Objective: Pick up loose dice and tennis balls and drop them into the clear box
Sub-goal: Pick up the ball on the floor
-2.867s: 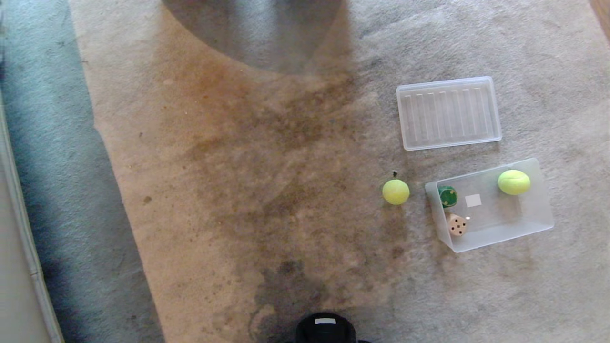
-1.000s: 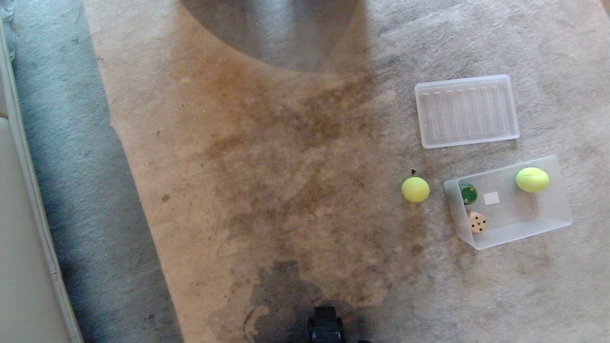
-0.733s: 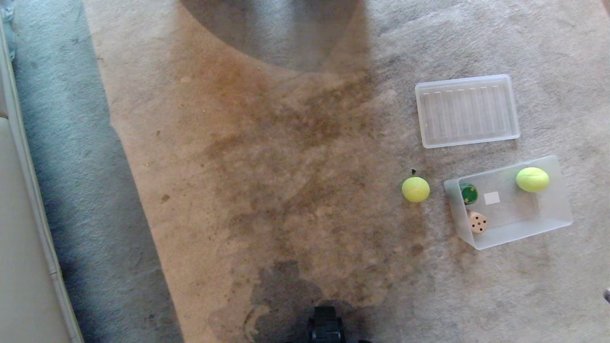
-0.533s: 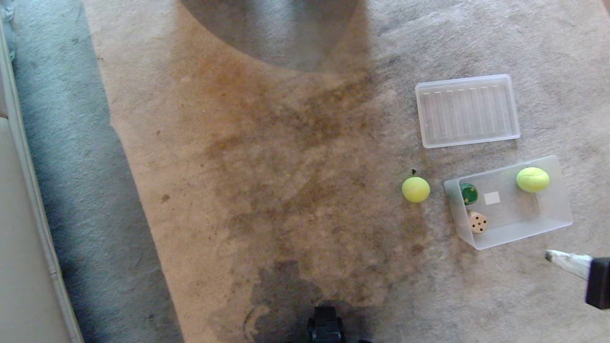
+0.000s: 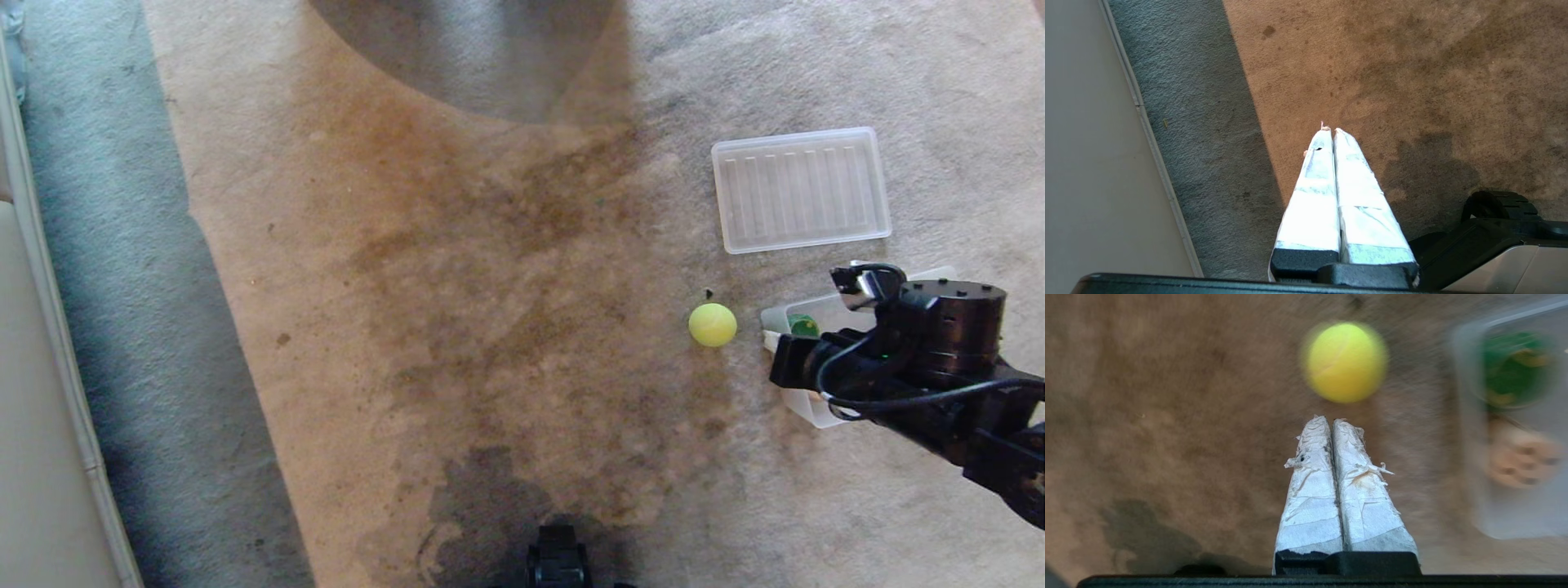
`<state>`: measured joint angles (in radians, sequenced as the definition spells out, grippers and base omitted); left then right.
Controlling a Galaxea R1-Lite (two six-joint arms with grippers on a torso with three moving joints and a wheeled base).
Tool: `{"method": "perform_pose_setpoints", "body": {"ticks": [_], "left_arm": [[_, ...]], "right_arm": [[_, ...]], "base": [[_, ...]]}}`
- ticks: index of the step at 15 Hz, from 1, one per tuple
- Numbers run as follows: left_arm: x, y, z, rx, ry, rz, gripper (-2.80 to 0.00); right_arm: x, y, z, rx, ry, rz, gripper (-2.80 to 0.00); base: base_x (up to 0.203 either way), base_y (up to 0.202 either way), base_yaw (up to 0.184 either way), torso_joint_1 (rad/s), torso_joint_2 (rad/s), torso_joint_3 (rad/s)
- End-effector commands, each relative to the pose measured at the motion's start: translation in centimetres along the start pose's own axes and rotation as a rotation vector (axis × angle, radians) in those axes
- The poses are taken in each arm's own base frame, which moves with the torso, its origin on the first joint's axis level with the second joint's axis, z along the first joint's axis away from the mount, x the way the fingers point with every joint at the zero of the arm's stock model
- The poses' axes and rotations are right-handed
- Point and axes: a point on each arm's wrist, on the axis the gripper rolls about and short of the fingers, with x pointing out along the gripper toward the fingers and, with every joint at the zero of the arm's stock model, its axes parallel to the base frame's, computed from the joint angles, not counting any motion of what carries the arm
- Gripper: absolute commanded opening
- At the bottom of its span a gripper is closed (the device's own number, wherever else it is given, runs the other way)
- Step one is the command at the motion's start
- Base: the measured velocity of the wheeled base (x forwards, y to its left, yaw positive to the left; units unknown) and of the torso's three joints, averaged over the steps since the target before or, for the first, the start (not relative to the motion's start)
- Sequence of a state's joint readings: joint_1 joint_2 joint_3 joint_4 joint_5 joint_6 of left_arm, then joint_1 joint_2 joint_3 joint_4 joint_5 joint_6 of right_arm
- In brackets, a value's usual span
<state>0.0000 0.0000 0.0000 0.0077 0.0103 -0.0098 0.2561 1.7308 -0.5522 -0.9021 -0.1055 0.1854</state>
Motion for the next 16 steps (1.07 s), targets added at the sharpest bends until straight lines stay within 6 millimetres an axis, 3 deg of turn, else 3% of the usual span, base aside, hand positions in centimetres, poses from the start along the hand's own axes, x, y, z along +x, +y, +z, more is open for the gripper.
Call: {"method": "perform_pose_setpoints", "body": {"ticks": [1,2,3,4,7,10,13,16], "left_arm": [[0.0,0.0,0.0,-0.001,0.002,0.0,-2.8],[0.0,0.0,0.0,-0.001,0.0,0.0,-2.8],[0.0,0.0,0.0,-0.001,0.002,0.0,-2.8],[0.0,0.0,0.0,-0.001,0.002,0.0,-2.8],[0.0,0.0,0.0,-0.001,0.0,0.0,-2.8],[0.0,0.0,0.0,-0.001,0.0,0.0,-2.8],[0.0,0.0,0.0,-0.001,0.0,0.0,-2.8],[0.0,0.0,0.0,-0.001,0.002,0.0,-2.8]], "right_arm": [[3.3,1.5,-2.2,-0.008,0.066,0.025,-2.8],[3.4,1.6,-2.1,-0.006,0.058,0.029,-2.8],[4.1,1.7,-2.4,-0.012,0.05,0.036,-1.17],[4.5,1.8,-2.4,-0.02,0.033,0.044,0.0],[5.2,1.4,-3.3,-0.187,0.052,0.014,0.0],[5.5,0.8,-2.6,-0.309,0.027,-0.014,0.0],[5.8,0.2,-1.2,-0.37,-0.025,-0.043,0.0],[6.5,-0.2,-1.7,-0.406,-0.034,-0.049,0.0]], "base": [[0.0,0.0,0.0,0.0,0.0,0.0],[0.0,0.0,0.0,0.0,0.0,0.0],[0.0,0.0,0.0,0.0,0.0,0.0],[0.0,0.0,0.0,0.0,0.0,0.0],[0.0,0.0,0.0,0.0,0.0,0.0],[0.0,0.0,0.0,0.0,0.0,0.0],[0.0,0.0,0.0,0.0,0.0,0.0],[0.0,0.0,0.0,0.0,0.0,0.0]]}}
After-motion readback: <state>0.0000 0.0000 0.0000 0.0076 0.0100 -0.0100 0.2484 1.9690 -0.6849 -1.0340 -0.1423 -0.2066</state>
